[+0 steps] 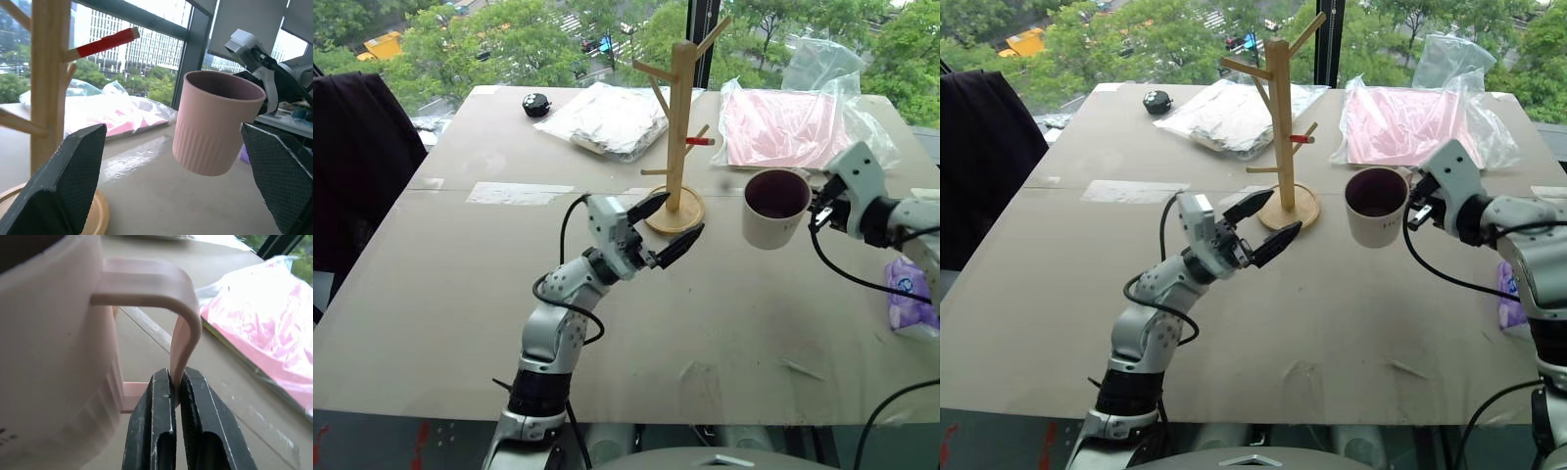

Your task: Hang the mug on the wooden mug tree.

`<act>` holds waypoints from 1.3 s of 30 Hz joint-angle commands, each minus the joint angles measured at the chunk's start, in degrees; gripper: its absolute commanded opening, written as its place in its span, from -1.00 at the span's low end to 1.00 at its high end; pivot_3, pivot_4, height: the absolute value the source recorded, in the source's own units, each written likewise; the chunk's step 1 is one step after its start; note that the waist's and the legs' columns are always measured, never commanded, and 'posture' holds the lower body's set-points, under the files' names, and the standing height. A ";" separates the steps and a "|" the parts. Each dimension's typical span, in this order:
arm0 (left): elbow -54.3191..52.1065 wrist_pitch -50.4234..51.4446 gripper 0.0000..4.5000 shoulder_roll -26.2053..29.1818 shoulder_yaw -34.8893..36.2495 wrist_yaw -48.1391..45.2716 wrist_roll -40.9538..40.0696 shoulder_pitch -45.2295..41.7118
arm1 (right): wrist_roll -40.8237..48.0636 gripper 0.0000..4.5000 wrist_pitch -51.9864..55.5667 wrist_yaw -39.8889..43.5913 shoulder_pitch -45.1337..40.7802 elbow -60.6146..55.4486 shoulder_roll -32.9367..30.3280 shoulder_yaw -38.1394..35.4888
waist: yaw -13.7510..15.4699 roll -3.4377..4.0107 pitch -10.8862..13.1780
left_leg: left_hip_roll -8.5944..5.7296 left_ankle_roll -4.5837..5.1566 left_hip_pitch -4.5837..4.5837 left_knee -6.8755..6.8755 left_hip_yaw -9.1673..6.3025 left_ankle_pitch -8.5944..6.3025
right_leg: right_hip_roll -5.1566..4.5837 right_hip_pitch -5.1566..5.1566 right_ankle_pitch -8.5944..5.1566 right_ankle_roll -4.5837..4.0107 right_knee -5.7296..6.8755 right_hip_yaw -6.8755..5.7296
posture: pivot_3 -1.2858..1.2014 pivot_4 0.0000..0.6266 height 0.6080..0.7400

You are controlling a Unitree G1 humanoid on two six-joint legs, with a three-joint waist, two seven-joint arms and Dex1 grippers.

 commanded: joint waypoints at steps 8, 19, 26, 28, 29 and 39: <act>-2.43 -6.72 1.00 -3.40 2.74 1.48 -4.89 1.70 | -2.29 -0.95 4.64 4.26 -15.96 -1.10 1.86 9.11 | 1.48 -0.02 0.01 | 0.05 0.01 -0.11 0.05 -0.05 0.00 | -0.10 -0.03 -0.03 -0.06 -0.03 -0.10 | 0.03 -0.52 1.00; -2.40 -9.43 1.00 -3.19 0.51 2.48 -2.50 3.14 | -10.94 -0.95 -2.25 4.78 -25.32 10.24 10.07 17.26 | 1.22 -0.01 0.01 | 0.02 0.01 -0.12 0.05 -0.01 0.00 | -0.06 -0.09 0.00 -0.02 -0.02 -0.09 | 0.03 -0.52 1.00; -2.16 -10.29 1.00 -3.03 -0.18 3.16 -1.68 3.48 | -14.60 -0.56 -6.05 5.03 -28.78 17.97 14.37 17.90 | 1.38 0.00 0.01 | 0.02 0.00 -0.14 0.03 -0.04 0.00 | -0.07 -0.11 0.01 -0.02 0.00 -0.15 | 0.03 -0.52 1.00; -2.21 -10.46 1.00 -2.95 -0.28 3.37 -1.61 3.63 | -14.58 -0.20 -6.06 5.06 -28.88 18.83 14.67 16.88 | 1.42 0.00 0.01 | 0.02 0.00 -0.18 0.03 -0.06 0.00 | -0.09 -0.11 0.01 -0.02 -0.02 -0.18 | 0.03 -0.52 1.00; -2.24 -10.52 1.00 -2.78 -0.28 3.53 -1.42 3.79 | -14.10 0.04 -5.36 4.58 -28.77 18.96 14.68 15.60 | 1.40 0.00 0.01 | 0.02 0.00 -0.18 0.03 -0.06 0.00 | -0.11 -0.11 0.01 -0.01 -0.02 -0.18 | 0.03 -0.52 1.00; -1.82 -4.77 1.00 3.06 0.01 6.00 1.53 6.60 | -3.61 0.92 3.95 7.18 -9.85 5.49 5.89 -2.61 | 1.64 0.00 0.01 | 0.05 0.00 -0.35 0.00 -0.23 0.00 | -0.21 -0.15 0.01 -0.01 -0.07 -0.39 | 0.03 -0.52 1.00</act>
